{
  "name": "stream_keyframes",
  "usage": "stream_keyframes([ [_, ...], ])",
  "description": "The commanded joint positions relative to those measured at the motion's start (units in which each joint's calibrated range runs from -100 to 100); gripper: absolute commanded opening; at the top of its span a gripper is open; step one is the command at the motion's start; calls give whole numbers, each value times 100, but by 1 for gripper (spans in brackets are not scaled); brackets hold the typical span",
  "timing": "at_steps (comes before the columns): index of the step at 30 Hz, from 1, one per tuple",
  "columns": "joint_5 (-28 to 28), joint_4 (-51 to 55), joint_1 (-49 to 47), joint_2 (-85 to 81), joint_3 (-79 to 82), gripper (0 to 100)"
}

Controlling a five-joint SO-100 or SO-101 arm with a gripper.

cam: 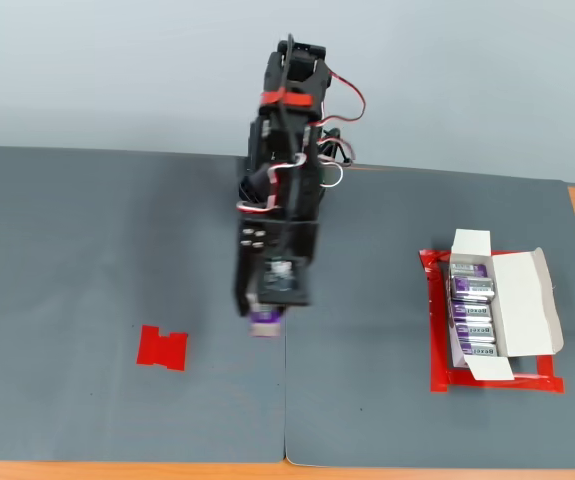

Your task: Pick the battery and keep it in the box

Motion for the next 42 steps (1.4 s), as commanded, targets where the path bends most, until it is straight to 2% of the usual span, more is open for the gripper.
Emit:
stream_keyframes([
  [1, -20, 14, -613, -388, -266, 4],
  [9, -312, 474, -1829, -320, -1053, 4],
  [22, -323, 483, -3656, 2, -1117, 4],
  [31, -323, 144, -4126, 1112, -1370, 4],
  [42, -270, 49, -4410, 2850, -2754, 4],
])
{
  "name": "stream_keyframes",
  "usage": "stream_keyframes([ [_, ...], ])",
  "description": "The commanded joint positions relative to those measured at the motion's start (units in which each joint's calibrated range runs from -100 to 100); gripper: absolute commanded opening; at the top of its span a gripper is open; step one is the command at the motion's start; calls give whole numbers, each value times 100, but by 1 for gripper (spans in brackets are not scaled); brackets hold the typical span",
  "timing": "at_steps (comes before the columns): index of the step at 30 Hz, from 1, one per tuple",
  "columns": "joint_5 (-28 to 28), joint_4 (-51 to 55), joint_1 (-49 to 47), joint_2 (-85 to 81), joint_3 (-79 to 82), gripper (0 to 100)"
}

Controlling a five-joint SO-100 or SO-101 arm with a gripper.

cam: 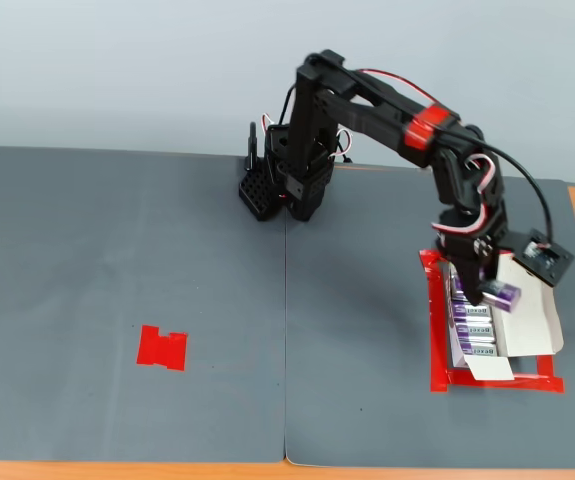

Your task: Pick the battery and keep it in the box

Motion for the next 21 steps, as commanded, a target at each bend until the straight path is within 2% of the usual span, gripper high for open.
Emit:
stream_keyframes([
  [1, 33, -64, -151, 369, -698, 4],
  [5, 64, -47, -307, 835, -1024, 4],
  [21, 929, -47, -434, 1404, -960, 4],
])
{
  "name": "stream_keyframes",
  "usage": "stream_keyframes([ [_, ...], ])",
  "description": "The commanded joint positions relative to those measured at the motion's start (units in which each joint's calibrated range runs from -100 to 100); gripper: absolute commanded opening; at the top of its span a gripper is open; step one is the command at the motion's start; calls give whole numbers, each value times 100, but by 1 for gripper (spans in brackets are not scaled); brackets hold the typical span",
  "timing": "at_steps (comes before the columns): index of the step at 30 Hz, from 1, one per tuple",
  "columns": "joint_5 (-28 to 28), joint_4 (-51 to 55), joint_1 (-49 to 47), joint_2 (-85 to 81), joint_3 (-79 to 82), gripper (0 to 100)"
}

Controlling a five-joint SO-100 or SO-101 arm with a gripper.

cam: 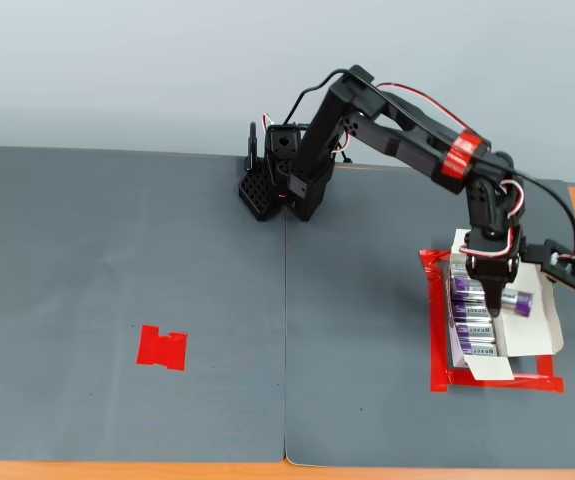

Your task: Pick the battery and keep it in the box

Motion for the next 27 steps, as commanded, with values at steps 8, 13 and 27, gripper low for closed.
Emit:
stream_keyframes([
  [8, 169, -12, -52, 103, -224, 4],
  [13, 174, -55, -59, 112, -79, 4],
  [27, 132, -29, -52, 112, -25, 10],
])
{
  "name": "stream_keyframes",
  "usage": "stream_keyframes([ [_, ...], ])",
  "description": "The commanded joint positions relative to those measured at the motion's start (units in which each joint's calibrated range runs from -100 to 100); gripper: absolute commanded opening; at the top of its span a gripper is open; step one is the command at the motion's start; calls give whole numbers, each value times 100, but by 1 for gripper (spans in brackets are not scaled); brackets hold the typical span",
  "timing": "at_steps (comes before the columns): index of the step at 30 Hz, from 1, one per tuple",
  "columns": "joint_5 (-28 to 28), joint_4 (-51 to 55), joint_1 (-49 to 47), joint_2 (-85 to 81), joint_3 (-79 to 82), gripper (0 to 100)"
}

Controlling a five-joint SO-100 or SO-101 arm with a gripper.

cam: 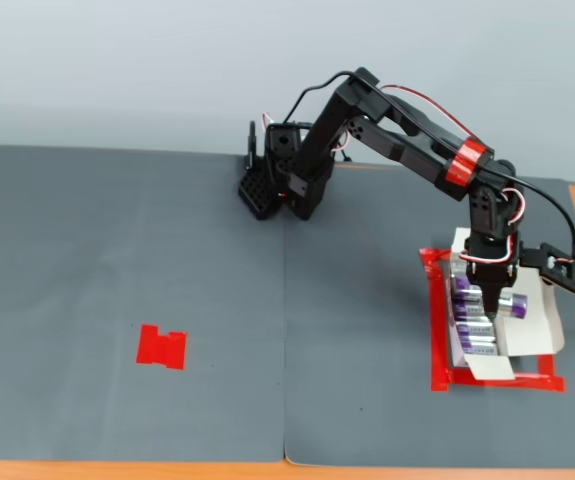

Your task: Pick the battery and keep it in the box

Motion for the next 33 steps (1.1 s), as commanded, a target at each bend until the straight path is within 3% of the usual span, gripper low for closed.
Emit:
stream_keyframes([
  [1, -19, -29, -7, -58, -34, 13],
  [33, -29, 14, 52, -524, 93, 14],
])
